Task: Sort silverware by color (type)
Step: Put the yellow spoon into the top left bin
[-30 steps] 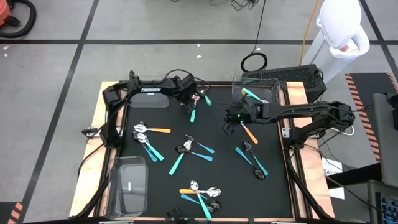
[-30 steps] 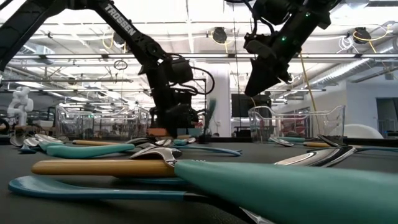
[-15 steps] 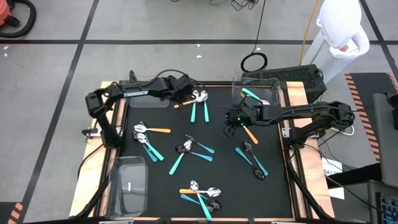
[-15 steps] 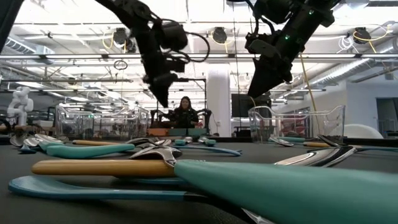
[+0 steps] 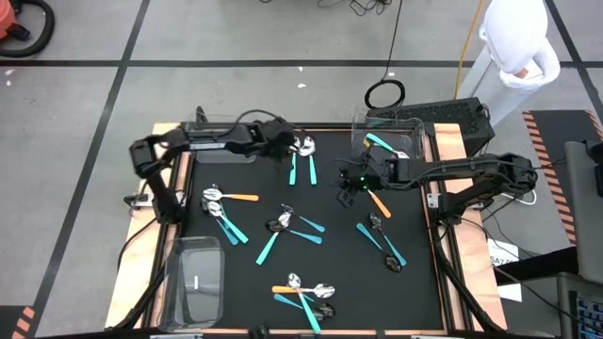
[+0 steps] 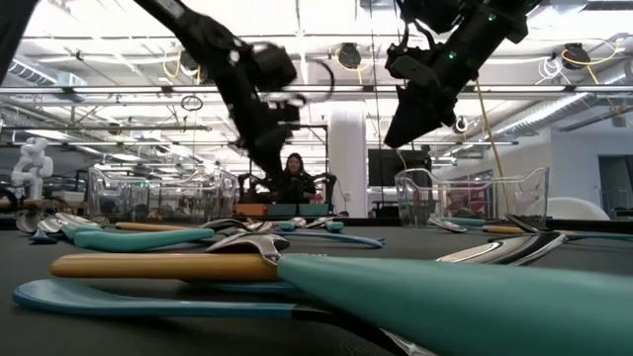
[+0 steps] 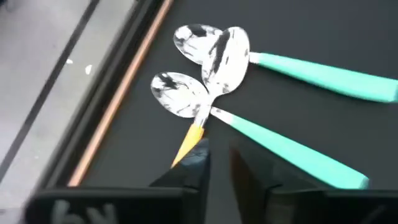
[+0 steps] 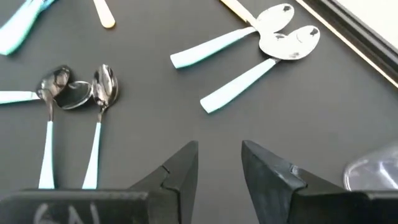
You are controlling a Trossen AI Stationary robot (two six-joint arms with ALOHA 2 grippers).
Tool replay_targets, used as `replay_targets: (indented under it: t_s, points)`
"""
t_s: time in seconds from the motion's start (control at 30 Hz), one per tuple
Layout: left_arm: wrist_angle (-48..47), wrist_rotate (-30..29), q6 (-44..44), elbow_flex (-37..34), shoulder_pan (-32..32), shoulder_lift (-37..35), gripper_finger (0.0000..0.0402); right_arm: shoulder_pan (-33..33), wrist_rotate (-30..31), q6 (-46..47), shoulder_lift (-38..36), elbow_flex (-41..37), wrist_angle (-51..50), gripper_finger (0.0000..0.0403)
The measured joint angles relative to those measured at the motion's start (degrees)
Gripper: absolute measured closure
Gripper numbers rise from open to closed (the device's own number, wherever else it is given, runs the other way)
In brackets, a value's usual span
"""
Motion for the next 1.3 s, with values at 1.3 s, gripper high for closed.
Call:
replay_targets:
  t_s: [1.3]
  points:
    - [-21.66, -1.92, 4.58, 12.68, 0.95, 7.71, 0.0358, 1.63, -0.01, 3.63, 0.0, 0.02, -3.51, 0.0284]
